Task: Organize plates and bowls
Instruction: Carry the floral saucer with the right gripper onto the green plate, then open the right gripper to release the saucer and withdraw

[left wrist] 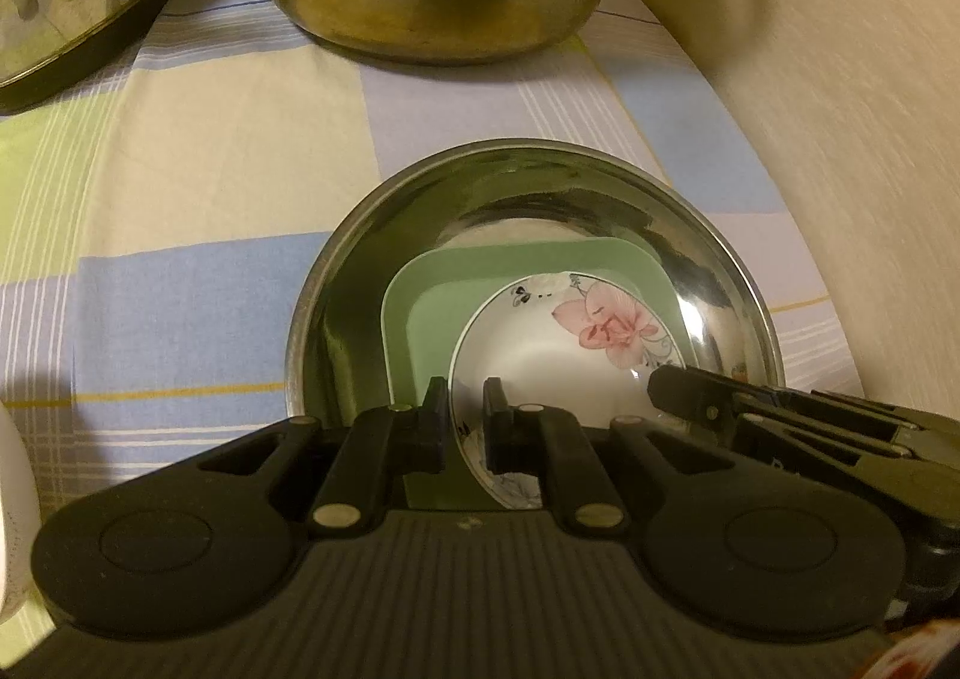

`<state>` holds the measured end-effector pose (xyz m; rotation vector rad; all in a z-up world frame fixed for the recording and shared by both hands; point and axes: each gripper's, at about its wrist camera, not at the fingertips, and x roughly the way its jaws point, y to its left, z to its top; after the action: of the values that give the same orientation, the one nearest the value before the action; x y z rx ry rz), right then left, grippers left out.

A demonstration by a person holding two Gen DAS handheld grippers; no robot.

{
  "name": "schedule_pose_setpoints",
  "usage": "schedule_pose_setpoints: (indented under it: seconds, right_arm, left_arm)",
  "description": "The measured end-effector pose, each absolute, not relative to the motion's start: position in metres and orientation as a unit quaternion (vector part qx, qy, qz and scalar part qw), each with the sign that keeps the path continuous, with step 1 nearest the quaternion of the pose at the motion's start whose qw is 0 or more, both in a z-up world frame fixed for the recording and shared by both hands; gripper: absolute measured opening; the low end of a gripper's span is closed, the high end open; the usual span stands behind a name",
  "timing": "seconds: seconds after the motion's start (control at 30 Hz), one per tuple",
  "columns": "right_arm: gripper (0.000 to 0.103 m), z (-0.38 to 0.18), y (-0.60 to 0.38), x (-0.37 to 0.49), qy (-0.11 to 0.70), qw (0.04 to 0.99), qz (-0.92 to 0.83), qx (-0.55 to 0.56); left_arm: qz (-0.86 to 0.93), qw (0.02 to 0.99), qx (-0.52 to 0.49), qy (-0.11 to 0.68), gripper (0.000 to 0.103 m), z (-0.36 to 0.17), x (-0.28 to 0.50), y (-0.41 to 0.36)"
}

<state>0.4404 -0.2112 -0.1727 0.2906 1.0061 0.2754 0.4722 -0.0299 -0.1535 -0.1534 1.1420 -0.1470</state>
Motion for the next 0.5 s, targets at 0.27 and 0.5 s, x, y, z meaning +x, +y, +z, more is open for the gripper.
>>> schedule_pose_setpoints:
  seconds: [0.27, 0.5]
  right_arm:
    - [0.004, -0.173, -0.212, 0.442, 0.481, 0.855, 0.139, 0.133]
    - [0.035, -0.163, -0.214, 0.434, 0.464, 0.865, 0.147, 0.126]
  left_arm:
    - [-0.063, 0.837, -0.071, 0.539, 0.014, -0.152, 0.470, -0.029]
    - [-0.057, 0.848, -0.068, 0.523, 0.015, -0.136, 0.458, -0.029]
